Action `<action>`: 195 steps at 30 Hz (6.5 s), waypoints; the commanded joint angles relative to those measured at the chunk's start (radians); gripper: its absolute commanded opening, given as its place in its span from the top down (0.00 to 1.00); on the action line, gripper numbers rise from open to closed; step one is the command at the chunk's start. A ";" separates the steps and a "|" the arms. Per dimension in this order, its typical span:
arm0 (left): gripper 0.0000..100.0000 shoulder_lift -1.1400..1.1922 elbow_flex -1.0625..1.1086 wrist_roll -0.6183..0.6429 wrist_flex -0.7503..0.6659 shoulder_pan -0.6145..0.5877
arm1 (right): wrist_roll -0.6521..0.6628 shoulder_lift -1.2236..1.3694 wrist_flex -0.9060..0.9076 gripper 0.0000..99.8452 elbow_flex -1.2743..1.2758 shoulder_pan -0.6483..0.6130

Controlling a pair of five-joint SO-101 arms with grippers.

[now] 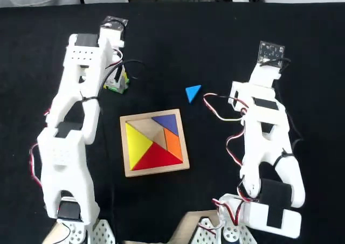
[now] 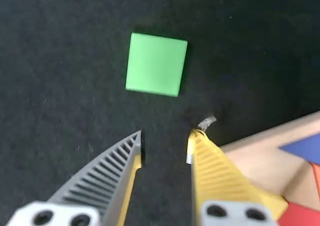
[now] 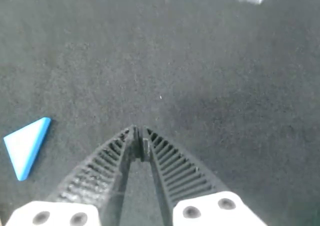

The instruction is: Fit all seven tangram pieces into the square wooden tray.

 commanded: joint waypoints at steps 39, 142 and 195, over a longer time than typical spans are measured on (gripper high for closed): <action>0.91 0.463 -0.713 -0.015 0.229 0.090 | -0.002 0.027 -0.015 0.99 -0.070 -0.012; 0.85 -0.387 0.743 0.110 -0.307 0.492 | -0.002 0.030 -0.015 0.99 -0.070 -0.005; 0.84 -0.376 0.696 0.025 -0.351 0.220 | -0.002 0.031 -0.015 0.99 -0.070 -0.008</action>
